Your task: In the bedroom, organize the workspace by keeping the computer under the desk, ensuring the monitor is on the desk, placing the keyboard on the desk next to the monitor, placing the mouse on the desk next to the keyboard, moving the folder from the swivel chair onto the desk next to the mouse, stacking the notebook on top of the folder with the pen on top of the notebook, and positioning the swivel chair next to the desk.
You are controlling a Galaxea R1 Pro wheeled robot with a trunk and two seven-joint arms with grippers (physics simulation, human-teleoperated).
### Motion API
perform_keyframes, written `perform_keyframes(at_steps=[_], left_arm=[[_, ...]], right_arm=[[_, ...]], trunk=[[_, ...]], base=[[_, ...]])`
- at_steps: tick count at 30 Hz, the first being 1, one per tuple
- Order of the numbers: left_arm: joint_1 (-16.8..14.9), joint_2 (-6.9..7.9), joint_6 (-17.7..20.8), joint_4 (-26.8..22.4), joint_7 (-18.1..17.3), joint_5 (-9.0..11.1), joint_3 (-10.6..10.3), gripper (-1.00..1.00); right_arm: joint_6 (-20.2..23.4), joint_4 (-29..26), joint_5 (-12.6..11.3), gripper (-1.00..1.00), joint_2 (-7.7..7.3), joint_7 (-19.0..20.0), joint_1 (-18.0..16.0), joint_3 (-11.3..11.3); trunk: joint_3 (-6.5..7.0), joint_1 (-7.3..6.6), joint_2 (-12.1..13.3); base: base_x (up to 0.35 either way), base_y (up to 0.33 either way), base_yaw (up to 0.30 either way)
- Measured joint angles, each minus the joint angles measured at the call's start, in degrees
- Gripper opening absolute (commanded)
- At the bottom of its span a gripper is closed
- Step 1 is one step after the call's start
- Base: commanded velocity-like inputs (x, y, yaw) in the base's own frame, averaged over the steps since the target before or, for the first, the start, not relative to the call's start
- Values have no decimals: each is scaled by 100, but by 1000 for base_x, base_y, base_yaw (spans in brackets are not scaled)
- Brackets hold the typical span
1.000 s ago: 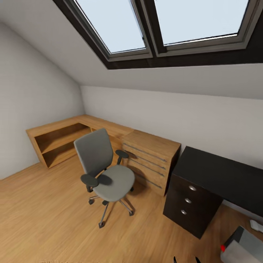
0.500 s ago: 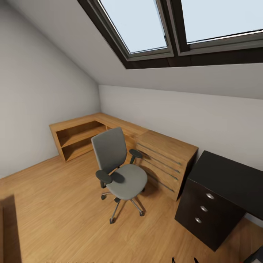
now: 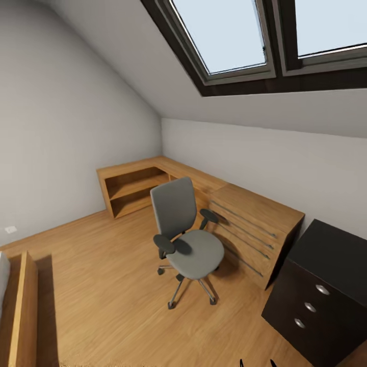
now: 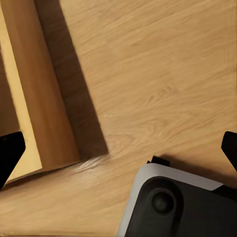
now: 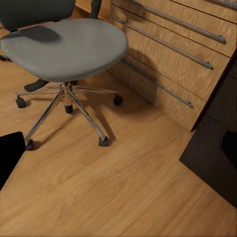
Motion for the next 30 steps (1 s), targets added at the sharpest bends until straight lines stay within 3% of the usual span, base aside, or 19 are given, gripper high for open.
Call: perform_keyframes(at_steps=[7,17,23,30], left_arm=[[0,5,-288,0,-9,20,13,100],[1,-35,-2084,-7,44,-21,-11,100],[2,-39,-2250,-82,44,-30,-25,100],[1,-29,-2450,-574,12,-22,-4,100]], right_arm=[[0,0,3,100,0,9,0,0],[0,0,0,100,0,8,0,0],[0,0,-1,100,-7,13,0,0],[1,0,5,100,20,15,0,11]], trunk=[[0,0,0],[0,0,0],[0,0,0],[0,0,0]], base=[[0,0,286],[0,0,286],[0,0,286],[0,0,286]])
